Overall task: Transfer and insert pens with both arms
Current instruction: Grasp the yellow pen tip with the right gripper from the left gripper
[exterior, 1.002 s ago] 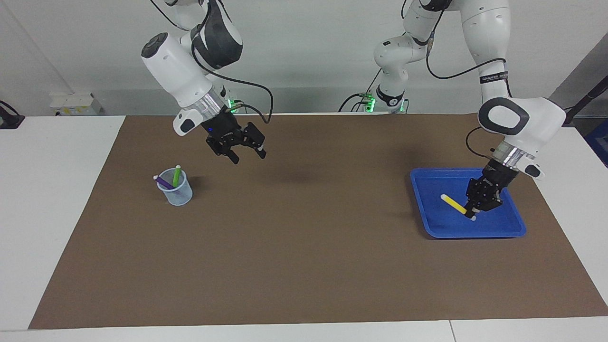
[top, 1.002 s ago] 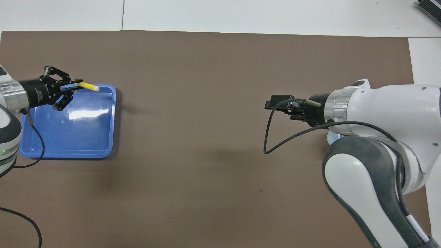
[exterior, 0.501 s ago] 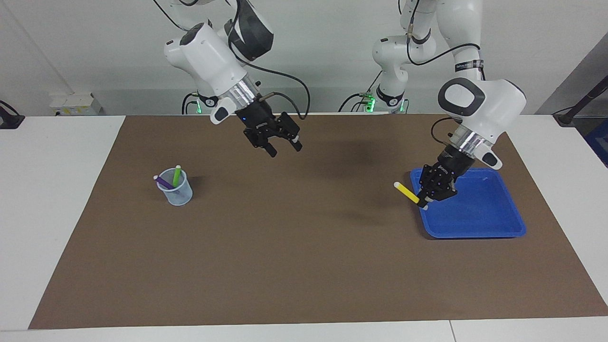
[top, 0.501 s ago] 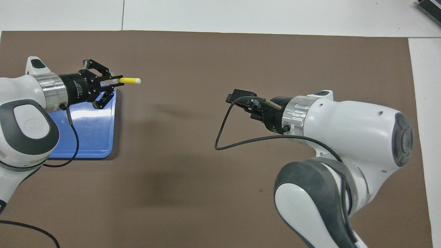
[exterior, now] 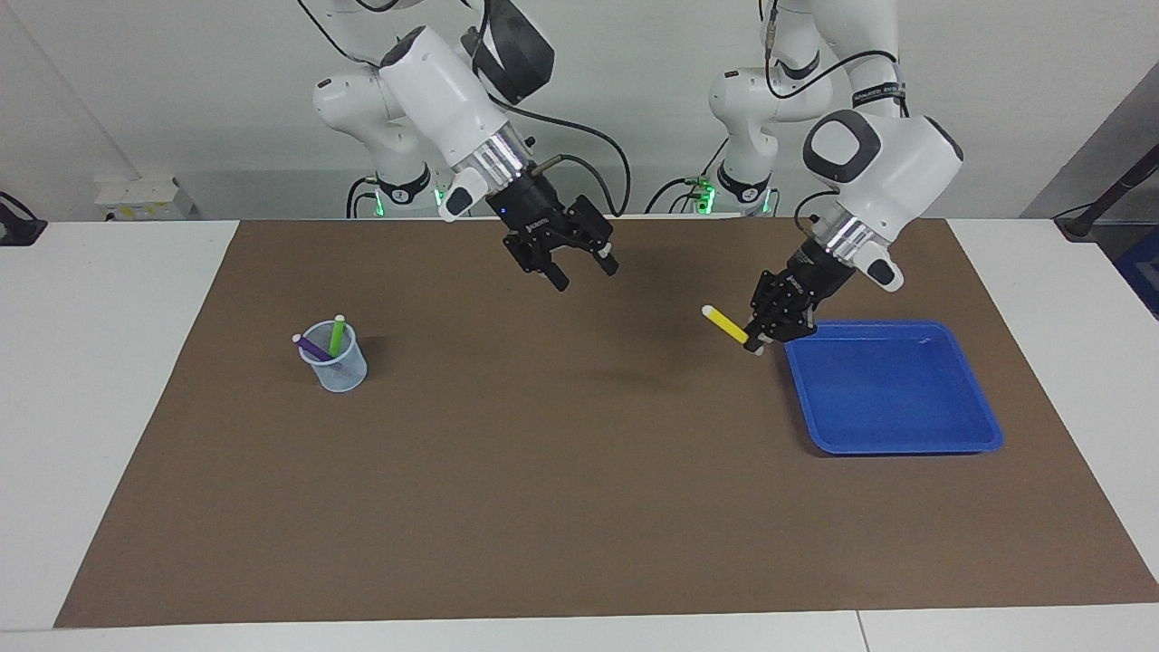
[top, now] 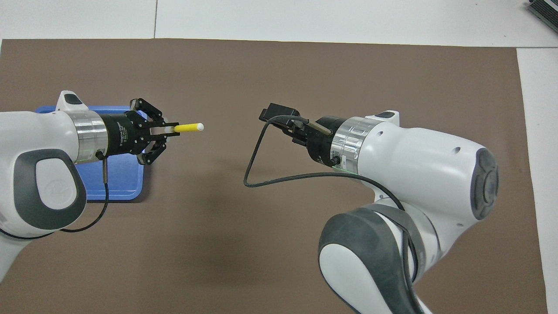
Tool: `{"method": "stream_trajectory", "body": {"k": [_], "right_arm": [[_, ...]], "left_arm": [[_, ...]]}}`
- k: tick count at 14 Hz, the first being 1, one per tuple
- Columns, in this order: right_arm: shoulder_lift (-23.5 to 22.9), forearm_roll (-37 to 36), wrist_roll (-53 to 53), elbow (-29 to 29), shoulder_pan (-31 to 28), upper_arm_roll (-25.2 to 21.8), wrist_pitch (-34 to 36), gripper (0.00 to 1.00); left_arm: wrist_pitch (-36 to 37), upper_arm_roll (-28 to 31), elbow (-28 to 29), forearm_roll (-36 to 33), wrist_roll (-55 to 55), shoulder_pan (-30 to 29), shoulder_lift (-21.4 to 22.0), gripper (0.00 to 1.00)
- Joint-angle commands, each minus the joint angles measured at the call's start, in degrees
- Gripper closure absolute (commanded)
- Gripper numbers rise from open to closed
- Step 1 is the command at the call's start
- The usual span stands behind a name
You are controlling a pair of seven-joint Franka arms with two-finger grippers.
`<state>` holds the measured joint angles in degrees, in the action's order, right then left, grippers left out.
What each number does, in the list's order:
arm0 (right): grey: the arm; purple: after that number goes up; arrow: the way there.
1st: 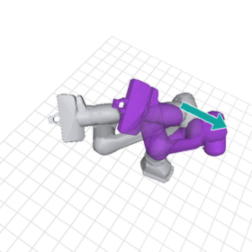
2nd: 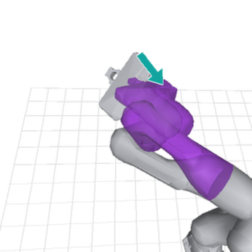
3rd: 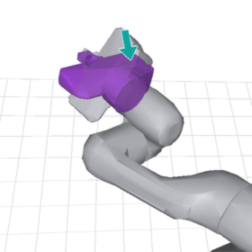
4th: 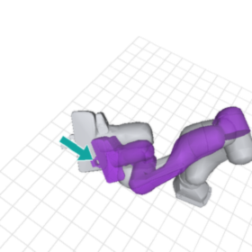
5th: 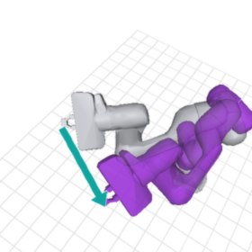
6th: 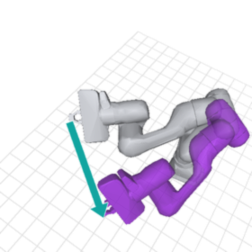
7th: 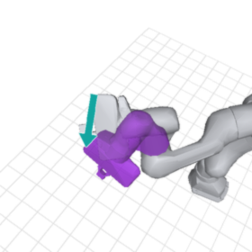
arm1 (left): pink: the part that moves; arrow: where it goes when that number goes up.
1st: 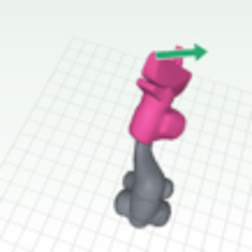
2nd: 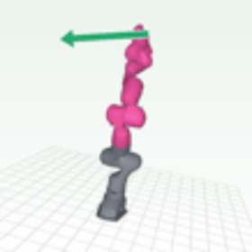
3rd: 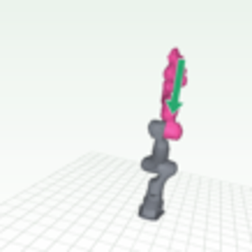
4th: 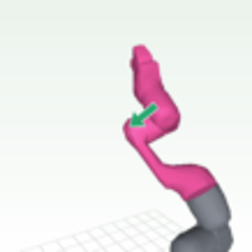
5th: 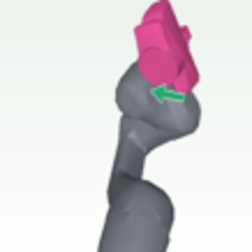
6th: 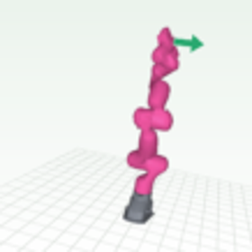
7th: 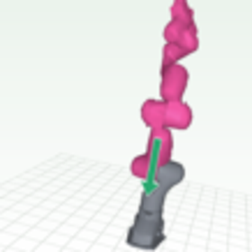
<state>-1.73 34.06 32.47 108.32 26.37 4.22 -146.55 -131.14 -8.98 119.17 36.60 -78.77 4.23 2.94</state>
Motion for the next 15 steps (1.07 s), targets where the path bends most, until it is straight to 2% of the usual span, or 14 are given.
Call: {"method": "stream_trajectory", "body": {"k": [1,2,3,6,12,13,14,15], "right_arm": [[-1.1,0.2,-5.0,-0.2,0.2,-0.1,-2.1,0.16],[-1.2,0.3,-3.4,-0.4,0.3,0.0,-2.1,0.25],[-1.3,0.5,-0.4,-0.4,0.8,0.0,-2.3,0.27],[-2.8,0.5,7.2,-1.1,3.9,0.0,-5.6,0.27],[-2.8,0.5,9.2,-1.0,9.0,0.0,-7.0,0.27],[-2.9,0.3,8.6,-1.0,8.9,0.0,-6.9,0.30],[-3.1,0.4,8.5,-1.0,8.7,-0.1,-6.9,0.41],[-3.3,0.3,8.4,-1.0,8.6,0.0,-7.0,0.47]], "left_arm": [[2.7,0.8,1.7,-4.1,-7.9,3.1,3.9,1.00],[2.8,0.8,1.8,-4.1,-10.3,4.1,4.4,1.00],[2.7,0.8,1.8,-4.2,-12.4,4.8,4.8,1.00],[2.6,0.7,2.0,-4.3,-16.1,6.8,5.2,1.00],[2.1,0.6,2.0,-6.6,-20.2,9.0,5.8,1.00],[2.2,0.6,2.0,-6.6,-20.2,9.1,5.8,1.00],[2.3,0.6,2.0,-6.6,-20.2,9.1,5.8,1.00],[2.5,0.6,2.0,-6.7,-20.2,9.0,5.9,1.00]]}}
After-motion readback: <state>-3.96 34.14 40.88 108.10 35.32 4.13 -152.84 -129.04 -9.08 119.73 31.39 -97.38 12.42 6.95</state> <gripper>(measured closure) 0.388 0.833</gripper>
